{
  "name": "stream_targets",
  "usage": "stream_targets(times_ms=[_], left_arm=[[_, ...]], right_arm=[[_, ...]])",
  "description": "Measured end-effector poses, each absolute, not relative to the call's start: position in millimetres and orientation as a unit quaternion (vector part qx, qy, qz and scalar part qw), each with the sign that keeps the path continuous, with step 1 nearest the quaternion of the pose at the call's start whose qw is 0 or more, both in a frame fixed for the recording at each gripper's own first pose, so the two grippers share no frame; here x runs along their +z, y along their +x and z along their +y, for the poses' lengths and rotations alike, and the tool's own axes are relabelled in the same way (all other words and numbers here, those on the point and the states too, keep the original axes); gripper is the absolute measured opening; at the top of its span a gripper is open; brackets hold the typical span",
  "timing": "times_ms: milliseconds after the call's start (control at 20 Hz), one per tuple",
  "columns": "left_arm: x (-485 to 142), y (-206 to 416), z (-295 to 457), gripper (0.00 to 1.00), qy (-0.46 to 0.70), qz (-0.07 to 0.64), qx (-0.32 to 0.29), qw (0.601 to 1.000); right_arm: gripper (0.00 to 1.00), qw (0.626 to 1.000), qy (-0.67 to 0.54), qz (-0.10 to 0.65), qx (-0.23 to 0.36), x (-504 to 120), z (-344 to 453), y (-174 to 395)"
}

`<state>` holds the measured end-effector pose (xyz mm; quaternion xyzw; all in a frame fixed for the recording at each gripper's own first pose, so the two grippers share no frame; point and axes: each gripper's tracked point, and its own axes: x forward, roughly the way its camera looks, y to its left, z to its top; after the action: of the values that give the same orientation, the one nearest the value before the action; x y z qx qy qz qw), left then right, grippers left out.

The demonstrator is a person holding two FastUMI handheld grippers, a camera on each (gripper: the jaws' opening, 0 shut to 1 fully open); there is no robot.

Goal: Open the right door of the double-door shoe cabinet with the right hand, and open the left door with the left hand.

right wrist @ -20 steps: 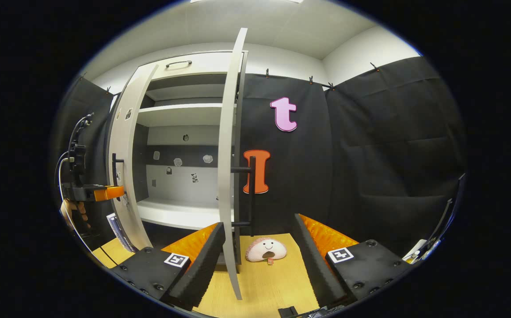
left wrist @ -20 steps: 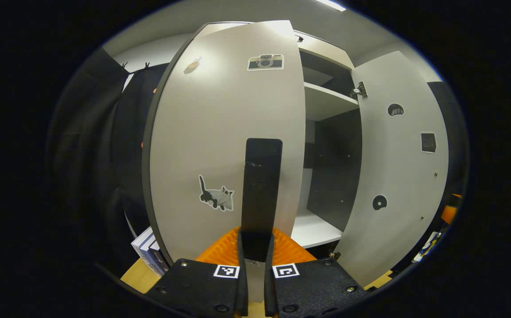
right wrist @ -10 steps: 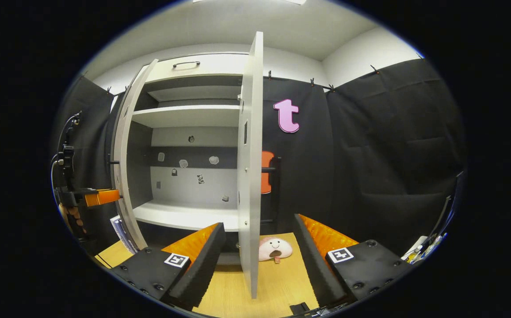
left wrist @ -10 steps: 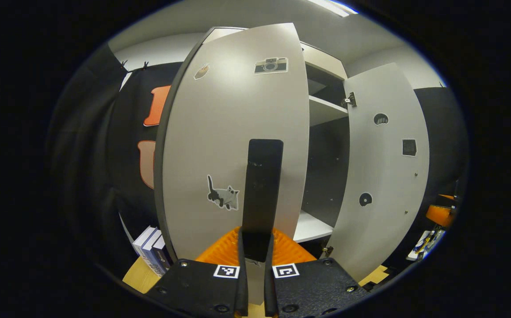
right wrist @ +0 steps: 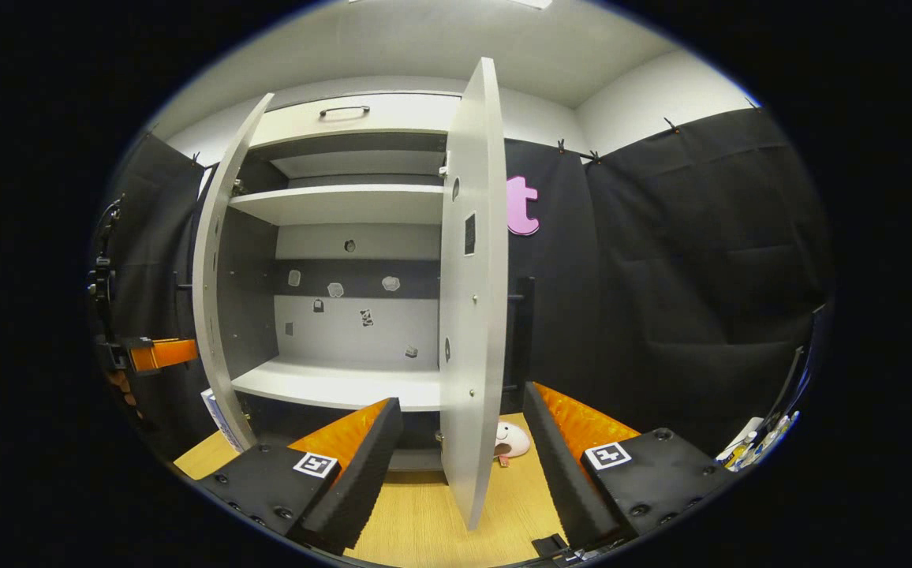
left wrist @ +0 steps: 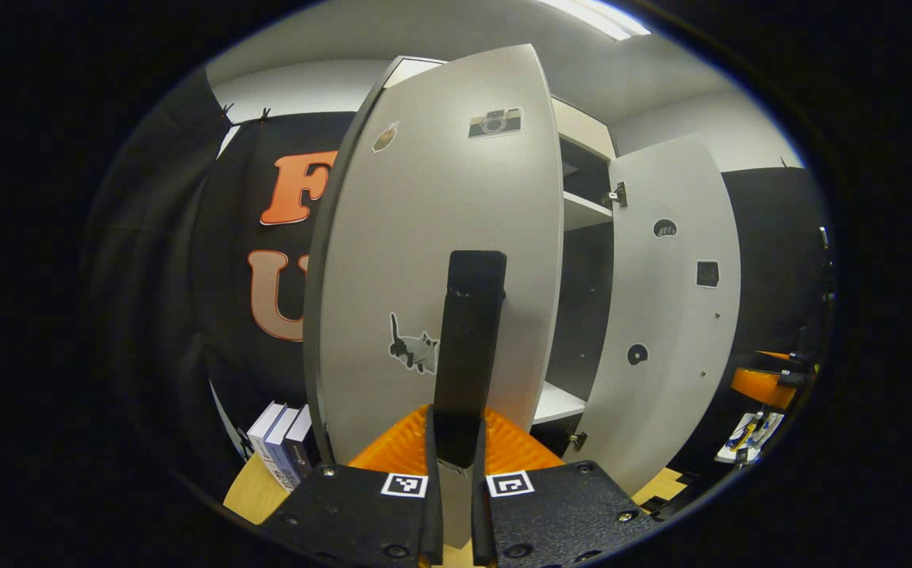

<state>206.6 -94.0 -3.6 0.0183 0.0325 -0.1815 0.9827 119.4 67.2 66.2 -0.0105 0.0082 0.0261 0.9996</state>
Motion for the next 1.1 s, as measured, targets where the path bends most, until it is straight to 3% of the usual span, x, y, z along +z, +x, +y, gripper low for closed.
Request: stream_targets(times_ms=[300, 350, 500, 750, 1100], left_arm=[[1, 197, -75, 0.14, 0.014, 0.030, -0.180, 0.983], [2, 196, -71, 0.14, 0.014, 0.030, -0.177, 0.984], [6, 190, -63, 0.15, 0.020, 0.031, -0.165, 0.986], [1, 182, -45, 0.10, 0.105, 0.029, -0.146, 0.983], [4, 176, -23, 0.10, 0.072, 0.039, -0.122, 0.989]], right_arm=[[0.98, 0.999, -0.012, 0.005, 0.035, 68, 85, 112], [0.94, 0.999, -0.012, 0.006, 0.035, 68, 85, 112], [0.93, 0.999, -0.013, 0.007, 0.036, 67, 87, 113], [0.94, 0.999, -0.013, 0.012, 0.046, 61, 98, 116], [0.98, 0.998, -0.013, 0.009, 0.067, 62, 115, 114]])
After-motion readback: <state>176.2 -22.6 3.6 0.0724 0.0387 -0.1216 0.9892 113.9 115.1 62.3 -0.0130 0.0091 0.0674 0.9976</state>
